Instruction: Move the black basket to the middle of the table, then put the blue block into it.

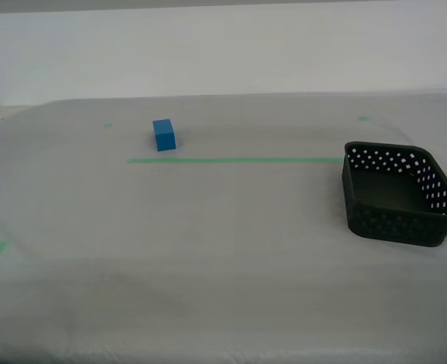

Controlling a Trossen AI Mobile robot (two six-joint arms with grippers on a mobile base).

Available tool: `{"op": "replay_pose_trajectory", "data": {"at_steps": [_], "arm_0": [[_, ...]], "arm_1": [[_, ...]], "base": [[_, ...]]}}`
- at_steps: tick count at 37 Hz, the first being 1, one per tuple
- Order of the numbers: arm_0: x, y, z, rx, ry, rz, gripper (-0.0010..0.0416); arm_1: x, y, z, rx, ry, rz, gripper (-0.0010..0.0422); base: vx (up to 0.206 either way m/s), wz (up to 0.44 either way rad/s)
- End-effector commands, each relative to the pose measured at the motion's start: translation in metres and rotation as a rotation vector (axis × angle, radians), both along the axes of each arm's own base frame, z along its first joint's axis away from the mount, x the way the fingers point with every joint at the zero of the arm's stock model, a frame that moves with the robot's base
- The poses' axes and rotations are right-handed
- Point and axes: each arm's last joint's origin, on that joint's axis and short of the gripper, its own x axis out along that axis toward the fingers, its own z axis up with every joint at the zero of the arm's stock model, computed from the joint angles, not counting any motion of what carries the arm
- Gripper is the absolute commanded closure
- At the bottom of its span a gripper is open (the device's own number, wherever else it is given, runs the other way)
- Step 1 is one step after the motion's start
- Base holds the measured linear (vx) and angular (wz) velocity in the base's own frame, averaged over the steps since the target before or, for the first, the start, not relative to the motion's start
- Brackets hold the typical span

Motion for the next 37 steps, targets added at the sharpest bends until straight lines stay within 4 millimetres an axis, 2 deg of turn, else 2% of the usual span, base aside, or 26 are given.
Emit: {"op": "replay_pose_trajectory", "data": {"at_steps": [1,37], "arm_0": [[0.0000,0.0000,0.0006,0.000,-0.005,0.001,0.0406],[0.0002,0.0000,-0.0042,0.008,0.046,0.001,0.0406]], "arm_1": [[-0.0001,-0.0001,0.0006,0.002,-0.005,0.001,0.0412],[-0.0001,0.0000,0.0006,0.002,-0.005,0.001,0.0412]], "base": [[0.000,0.000],[0.000,0.000]]}}
